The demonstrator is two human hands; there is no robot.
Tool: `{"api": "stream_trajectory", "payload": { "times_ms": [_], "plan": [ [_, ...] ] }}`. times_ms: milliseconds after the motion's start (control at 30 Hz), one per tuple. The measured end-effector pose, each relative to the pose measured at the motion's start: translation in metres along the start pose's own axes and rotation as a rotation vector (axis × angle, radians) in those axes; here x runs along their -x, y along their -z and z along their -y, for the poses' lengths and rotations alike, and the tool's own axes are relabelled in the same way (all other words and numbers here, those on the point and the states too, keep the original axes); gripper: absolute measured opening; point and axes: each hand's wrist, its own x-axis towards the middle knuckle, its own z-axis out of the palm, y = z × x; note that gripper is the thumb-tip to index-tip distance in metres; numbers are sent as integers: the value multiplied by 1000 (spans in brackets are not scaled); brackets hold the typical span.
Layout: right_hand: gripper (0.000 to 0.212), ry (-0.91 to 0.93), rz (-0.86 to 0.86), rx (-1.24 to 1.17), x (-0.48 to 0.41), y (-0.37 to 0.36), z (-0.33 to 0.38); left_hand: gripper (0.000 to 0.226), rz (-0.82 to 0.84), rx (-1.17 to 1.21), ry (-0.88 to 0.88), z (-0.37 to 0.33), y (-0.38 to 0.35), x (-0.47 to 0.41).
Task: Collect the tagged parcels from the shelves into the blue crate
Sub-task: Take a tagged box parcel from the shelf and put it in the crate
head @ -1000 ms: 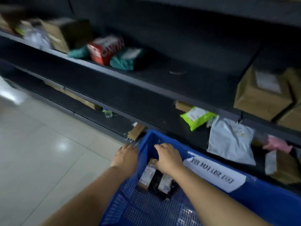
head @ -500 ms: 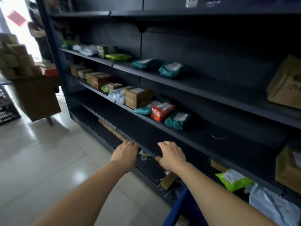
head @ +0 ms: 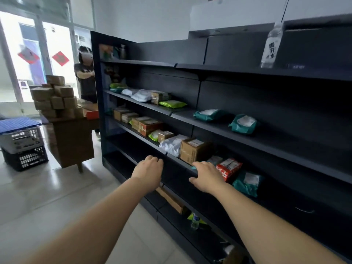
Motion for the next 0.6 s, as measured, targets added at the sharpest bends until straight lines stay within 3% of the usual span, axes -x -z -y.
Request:
{"api": "stream_trajectory", "payload": {
  "times_ms": [300, 600],
  "plan": [
    [44, 38, -37, 28, -117, 16, 44, 40, -44, 1, 57, 74, 7, -91],
    [54, 68, -95, 20, -264, 45, 49, 31, -143, -4, 68, 122, 8, -227]
  ]
}}
